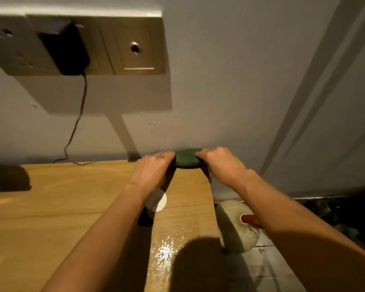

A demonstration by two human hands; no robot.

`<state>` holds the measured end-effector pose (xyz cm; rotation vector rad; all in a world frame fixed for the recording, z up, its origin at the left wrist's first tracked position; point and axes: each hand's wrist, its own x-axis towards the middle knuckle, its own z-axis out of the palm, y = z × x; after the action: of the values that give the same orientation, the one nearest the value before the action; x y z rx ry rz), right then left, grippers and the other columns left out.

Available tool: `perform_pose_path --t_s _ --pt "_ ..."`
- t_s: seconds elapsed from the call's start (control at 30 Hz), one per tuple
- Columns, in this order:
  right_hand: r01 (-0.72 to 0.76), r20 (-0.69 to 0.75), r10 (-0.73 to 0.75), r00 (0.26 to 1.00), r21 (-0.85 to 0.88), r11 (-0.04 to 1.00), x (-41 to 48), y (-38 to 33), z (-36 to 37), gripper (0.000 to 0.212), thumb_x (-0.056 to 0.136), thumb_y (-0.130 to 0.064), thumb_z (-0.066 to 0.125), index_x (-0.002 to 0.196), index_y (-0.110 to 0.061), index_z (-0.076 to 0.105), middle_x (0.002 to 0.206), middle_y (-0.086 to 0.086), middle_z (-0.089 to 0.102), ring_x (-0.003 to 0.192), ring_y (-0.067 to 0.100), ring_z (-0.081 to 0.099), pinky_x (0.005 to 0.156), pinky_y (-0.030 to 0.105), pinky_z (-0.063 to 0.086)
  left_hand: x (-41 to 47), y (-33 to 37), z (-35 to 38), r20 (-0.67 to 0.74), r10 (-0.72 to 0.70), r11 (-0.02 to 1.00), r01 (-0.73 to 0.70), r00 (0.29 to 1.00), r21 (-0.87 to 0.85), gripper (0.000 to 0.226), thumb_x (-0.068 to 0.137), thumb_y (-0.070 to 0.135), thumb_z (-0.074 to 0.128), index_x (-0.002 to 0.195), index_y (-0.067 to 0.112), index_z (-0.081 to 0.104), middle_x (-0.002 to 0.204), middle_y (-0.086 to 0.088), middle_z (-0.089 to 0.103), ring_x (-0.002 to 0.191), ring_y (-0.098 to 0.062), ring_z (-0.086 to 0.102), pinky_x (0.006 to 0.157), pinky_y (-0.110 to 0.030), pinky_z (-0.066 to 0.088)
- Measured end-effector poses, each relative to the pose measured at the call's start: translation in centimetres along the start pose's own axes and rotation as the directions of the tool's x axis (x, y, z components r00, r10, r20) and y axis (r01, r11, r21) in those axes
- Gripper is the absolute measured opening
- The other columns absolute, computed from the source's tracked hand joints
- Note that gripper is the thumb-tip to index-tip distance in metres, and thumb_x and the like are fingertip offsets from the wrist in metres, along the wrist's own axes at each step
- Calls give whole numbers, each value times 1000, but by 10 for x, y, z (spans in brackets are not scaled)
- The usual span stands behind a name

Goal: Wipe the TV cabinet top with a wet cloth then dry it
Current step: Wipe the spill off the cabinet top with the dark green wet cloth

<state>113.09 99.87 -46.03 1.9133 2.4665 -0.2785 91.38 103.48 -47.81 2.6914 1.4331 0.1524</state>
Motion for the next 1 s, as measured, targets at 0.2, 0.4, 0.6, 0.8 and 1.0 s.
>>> perform_pose_path --t_s 0.2,0.4,0.6,0.8,1.0 --pt "17 -51 -14 999 55 998 11 16 33 48 91 -9 57 137 -18 53 120 4 54 111 26 51 86 35 43 11 -6 35 -54 -39 996 34 998 -81 34 94 17 55 127 24 54 113 -1 66 93 -29 66 61 -36 48" --pt "-66 -35 67 997 30 997 6 -4 31 33 90 -3 53 121 -11 61 119 9 53 111 30 49 84 40 45 13 7 18 101 -127 990 133 987 -56 38 95 16 52 132 19 59 127 -14 63 108 -38 61 83 -49 54" --pt "-62 -54 65 996 65 996 -34 -19 38 36 92 -6 54 127 -14 59 121 6 54 112 26 47 86 37 46 -18 19 16 191 -130 988 144 973 -60 43 97 20 53 140 26 53 148 -12 49 122 -36 56 100 -43 49" --pt "-51 -61 54 997 54 997 -82 -43 46 37 91 -6 56 127 -14 60 120 5 55 108 25 47 81 34 44 -69 38 11 218 -86 990 108 972 -91 44 97 22 52 140 26 52 150 -9 47 126 -32 53 98 -44 49" --pt "-78 -47 81 996 64 995 -137 -74 56 43 89 -5 58 132 -13 57 123 5 54 111 25 46 88 37 47 -120 51 6 231 -30 989 61 972 -131 44 97 21 51 140 27 52 152 -4 45 130 -30 51 99 -46 49"
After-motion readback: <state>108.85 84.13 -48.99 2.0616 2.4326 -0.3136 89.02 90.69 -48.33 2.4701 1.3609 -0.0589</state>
